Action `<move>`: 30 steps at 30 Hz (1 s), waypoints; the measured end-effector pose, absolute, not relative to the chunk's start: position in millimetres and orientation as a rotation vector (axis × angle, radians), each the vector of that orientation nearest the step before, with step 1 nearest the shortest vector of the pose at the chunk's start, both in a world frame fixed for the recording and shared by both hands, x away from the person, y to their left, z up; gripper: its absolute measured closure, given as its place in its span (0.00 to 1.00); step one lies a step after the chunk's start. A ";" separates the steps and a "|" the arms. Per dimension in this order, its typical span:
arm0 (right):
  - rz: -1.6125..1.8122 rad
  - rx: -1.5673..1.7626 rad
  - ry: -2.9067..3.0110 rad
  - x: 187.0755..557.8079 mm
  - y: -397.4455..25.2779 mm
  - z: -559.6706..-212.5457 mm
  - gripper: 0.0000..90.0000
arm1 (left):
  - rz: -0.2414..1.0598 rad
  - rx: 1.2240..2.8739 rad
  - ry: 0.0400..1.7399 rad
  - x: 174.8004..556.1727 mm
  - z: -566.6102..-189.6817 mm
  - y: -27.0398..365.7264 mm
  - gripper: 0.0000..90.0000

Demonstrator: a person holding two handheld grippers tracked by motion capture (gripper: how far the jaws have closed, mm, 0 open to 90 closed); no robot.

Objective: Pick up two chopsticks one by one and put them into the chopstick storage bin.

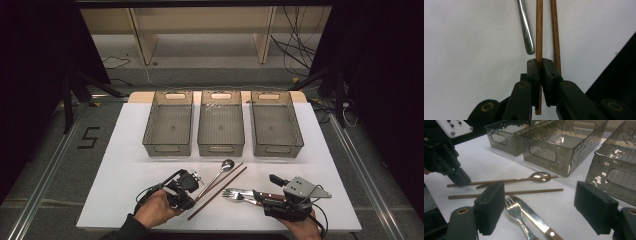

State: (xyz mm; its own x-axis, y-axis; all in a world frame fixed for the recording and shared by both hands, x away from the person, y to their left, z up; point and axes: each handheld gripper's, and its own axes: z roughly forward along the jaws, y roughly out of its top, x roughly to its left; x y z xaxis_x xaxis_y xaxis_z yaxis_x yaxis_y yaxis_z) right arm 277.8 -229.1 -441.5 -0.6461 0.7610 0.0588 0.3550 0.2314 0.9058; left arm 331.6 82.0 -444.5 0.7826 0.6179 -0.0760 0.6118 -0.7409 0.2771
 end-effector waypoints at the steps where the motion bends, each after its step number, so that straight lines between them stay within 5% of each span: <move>1: 1.392 1.027 2.114 277.7 -229.1 -441.5 0.28 | 0.033 2.678 0.947 331.5 -442.7 82.9 0.94; 30: 1.401 1.035 2.106 277.6 -230.1 -441.2 0.28 | 0.200 2.332 1.074 378.4 -387.1 144.1 0.94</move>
State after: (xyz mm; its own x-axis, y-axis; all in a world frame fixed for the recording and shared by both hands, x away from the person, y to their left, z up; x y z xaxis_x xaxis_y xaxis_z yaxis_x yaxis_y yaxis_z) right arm 277.6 -230.1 -441.2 -0.6425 0.7634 0.0660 0.3560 0.2211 0.9080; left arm 378.4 144.1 -387.1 0.6681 0.7380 -0.0946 0.6548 -0.5229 0.5457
